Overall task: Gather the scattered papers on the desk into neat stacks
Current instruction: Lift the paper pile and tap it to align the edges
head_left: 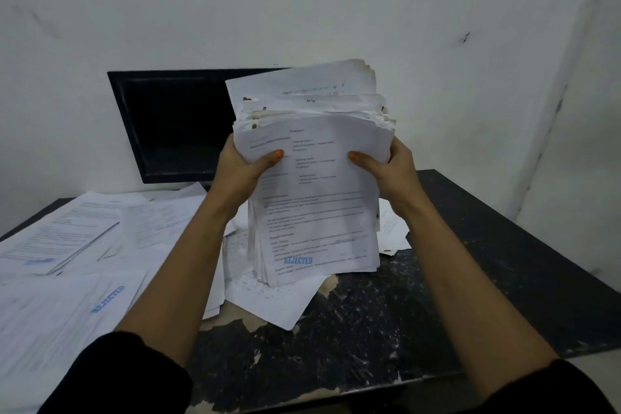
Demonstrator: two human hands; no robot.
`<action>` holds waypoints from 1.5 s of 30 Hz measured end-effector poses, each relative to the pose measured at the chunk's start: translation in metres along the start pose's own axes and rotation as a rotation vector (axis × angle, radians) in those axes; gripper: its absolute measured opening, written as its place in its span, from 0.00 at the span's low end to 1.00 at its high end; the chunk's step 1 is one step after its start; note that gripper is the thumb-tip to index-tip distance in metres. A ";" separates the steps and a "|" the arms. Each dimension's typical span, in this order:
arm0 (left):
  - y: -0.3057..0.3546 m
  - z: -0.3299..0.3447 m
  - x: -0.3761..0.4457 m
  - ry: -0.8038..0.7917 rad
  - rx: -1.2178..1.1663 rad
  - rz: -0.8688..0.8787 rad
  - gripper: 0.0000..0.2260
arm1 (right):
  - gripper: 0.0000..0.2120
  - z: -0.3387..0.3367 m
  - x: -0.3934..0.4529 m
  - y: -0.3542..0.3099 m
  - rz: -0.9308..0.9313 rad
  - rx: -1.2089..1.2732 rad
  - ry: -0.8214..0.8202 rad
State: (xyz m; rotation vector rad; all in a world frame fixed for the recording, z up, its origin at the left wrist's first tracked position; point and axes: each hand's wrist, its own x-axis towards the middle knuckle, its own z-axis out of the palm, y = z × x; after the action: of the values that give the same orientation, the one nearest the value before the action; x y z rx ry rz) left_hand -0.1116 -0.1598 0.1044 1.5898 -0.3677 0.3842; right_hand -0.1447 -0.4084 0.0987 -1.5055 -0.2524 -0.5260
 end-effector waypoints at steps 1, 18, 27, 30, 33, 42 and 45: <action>0.003 0.004 0.002 0.042 0.059 0.041 0.41 | 0.21 -0.001 0.001 -0.001 -0.007 0.015 0.017; 0.097 0.103 0.027 -0.282 1.078 0.732 0.36 | 0.23 -0.002 0.004 -0.001 -0.063 -0.023 -0.053; 0.098 0.083 0.030 -0.256 1.075 0.845 0.43 | 0.24 -0.001 0.007 -0.002 -0.096 -0.026 -0.013; 0.096 0.077 0.034 -0.090 1.116 0.824 0.43 | 0.23 0.002 0.005 -0.002 -0.112 -0.035 0.001; 0.102 0.076 0.039 0.051 1.070 0.758 0.28 | 0.26 0.004 0.004 -0.004 -0.116 -0.037 0.005; 0.122 0.082 0.055 -0.202 0.784 0.722 0.08 | 0.28 -0.002 0.003 -0.007 -0.084 -0.084 -0.018; 0.122 0.092 0.053 -0.230 0.826 0.755 0.08 | 0.28 -0.003 0.003 -0.008 -0.100 -0.112 -0.014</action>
State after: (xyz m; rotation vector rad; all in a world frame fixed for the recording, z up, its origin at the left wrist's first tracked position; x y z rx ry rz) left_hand -0.1186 -0.2578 0.2319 2.2669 -1.0999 1.0279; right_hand -0.1470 -0.4113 0.1071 -1.6114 -0.3153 -0.6176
